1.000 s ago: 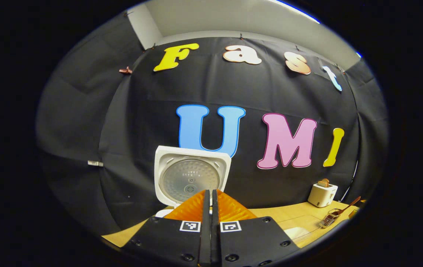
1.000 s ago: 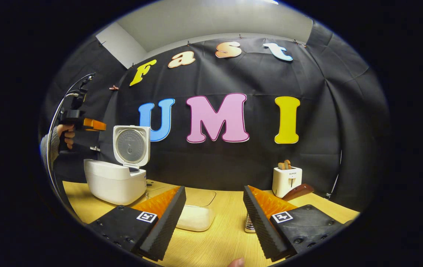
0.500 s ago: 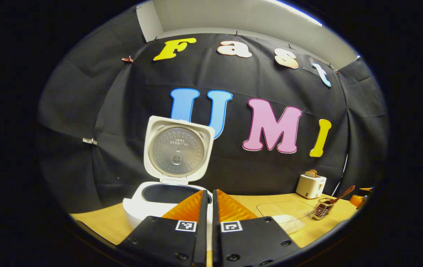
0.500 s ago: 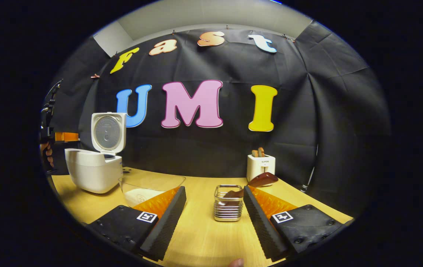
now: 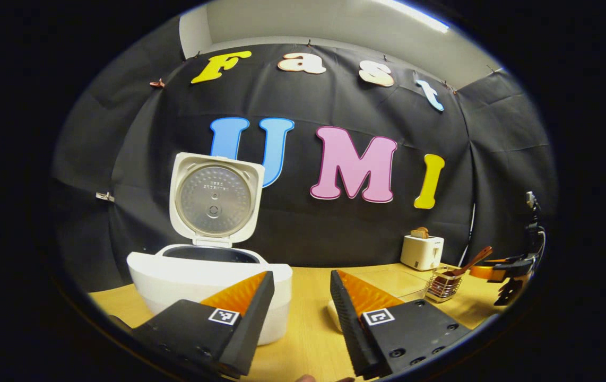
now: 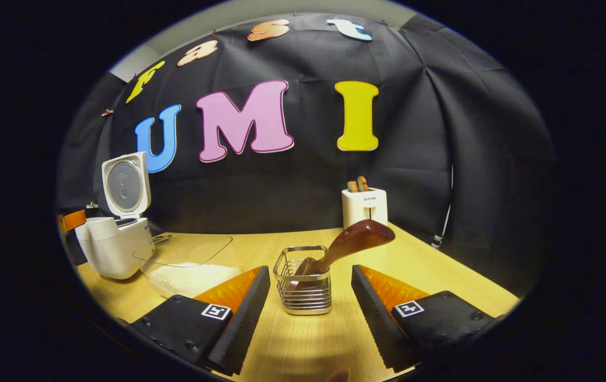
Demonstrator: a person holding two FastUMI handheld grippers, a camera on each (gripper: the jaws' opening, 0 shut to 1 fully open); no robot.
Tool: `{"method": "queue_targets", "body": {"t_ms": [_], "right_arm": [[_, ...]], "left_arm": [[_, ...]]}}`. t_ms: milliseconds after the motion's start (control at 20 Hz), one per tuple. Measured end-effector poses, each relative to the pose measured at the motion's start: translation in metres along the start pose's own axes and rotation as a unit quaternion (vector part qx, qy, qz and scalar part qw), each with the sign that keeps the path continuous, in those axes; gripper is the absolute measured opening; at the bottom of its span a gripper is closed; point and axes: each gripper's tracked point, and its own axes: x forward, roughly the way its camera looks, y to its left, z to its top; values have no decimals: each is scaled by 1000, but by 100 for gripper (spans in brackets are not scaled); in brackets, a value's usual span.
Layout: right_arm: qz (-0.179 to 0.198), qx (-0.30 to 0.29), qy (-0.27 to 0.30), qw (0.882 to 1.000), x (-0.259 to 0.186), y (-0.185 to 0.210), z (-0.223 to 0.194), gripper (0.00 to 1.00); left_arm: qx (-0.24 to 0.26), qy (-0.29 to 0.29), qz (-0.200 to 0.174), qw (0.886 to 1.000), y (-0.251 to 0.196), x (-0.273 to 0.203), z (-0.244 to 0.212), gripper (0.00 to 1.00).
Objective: Close the left gripper, press the button to open the rice cooker; take a wooden spoon from the chopstick holder with the right hand, scoop a spoonful of rice and pour it into the rice cooker, then put the wooden spoon back into the chopstick holder.
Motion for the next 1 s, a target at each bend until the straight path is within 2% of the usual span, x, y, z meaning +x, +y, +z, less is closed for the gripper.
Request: {"method": "queue_targets", "body": {"t_ms": [100,500,750,850,1000], "right_arm": [[3,1,7,1000,7,6,0,95],[-5,-30,9,999,40,13,12,94],[-14,-63,14,998,79,8,2,93],[-5,-53,10,999,92,9,3,92],[7,-34,4,999,106,11,6,87]], "left_arm": [[3,3,-3,1000,-2,0,-3,78],[-1,2,9,1000,9,0,-6,78],[-5,4,13,1000,16,0,-8,78],[-5,5,15,1000,19,0,-8,78],[-3,6,19,1000,23,1,-10,78]]}}
